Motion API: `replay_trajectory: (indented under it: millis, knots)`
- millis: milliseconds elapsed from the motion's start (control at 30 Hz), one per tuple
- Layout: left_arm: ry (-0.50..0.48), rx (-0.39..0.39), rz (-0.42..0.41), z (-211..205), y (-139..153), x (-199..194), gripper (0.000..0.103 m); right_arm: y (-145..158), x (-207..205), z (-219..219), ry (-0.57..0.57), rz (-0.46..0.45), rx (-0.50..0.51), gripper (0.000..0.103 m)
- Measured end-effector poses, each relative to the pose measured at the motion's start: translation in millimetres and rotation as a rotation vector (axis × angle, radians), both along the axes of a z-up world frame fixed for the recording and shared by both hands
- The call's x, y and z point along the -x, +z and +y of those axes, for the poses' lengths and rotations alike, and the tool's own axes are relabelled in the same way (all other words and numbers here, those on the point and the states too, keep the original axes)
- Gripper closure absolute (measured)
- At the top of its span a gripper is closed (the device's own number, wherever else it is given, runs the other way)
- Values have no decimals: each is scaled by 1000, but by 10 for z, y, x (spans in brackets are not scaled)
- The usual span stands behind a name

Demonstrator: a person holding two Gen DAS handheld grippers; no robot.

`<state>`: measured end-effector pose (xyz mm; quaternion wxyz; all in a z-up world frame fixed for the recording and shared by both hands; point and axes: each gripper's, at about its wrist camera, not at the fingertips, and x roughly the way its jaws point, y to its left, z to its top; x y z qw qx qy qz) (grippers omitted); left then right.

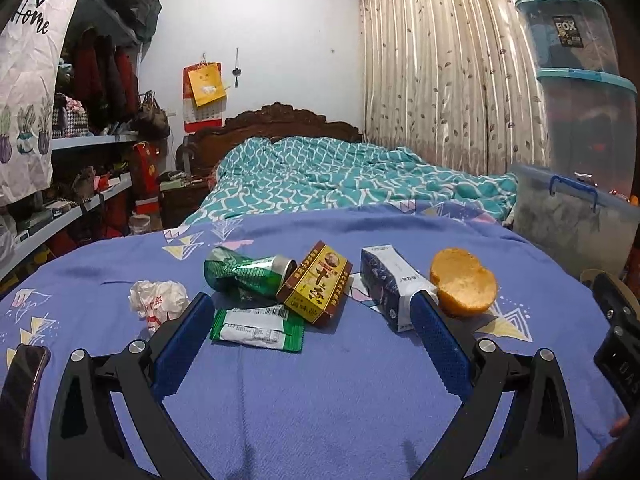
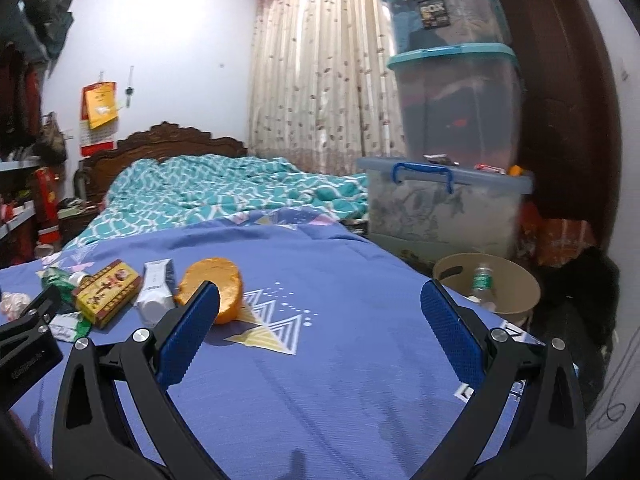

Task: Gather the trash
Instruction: 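Move both grippers back over the bed toward the remaining trash, then grasp the crumpled white-red paper bag with the left gripper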

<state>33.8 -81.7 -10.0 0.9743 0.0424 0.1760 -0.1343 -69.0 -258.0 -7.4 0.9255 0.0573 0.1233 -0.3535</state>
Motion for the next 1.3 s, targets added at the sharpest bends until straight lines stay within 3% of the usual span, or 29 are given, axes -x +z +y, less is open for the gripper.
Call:
replay_trajectory:
  millis: [267,567,767,1000,1300]
  knots:
    - [-34,-6,1,-36,-2,6,9,-51,-196,-134,-17,117,-56,4]
    - [-79,-2,-26,-57,-4,56,9,-95,-121,-232,-81,95,-100,4]
    - [-54,-2,-17,-71,-15,39,9,-78,-78,-208,-31,60,-91,3]
    - [35,31,78,40,-48,-154,9,-57,-135,-84,96,59,-57,3]
    - [116,80,100,196,-39,-171,9,-16,-79,33,202,9,-23,3]
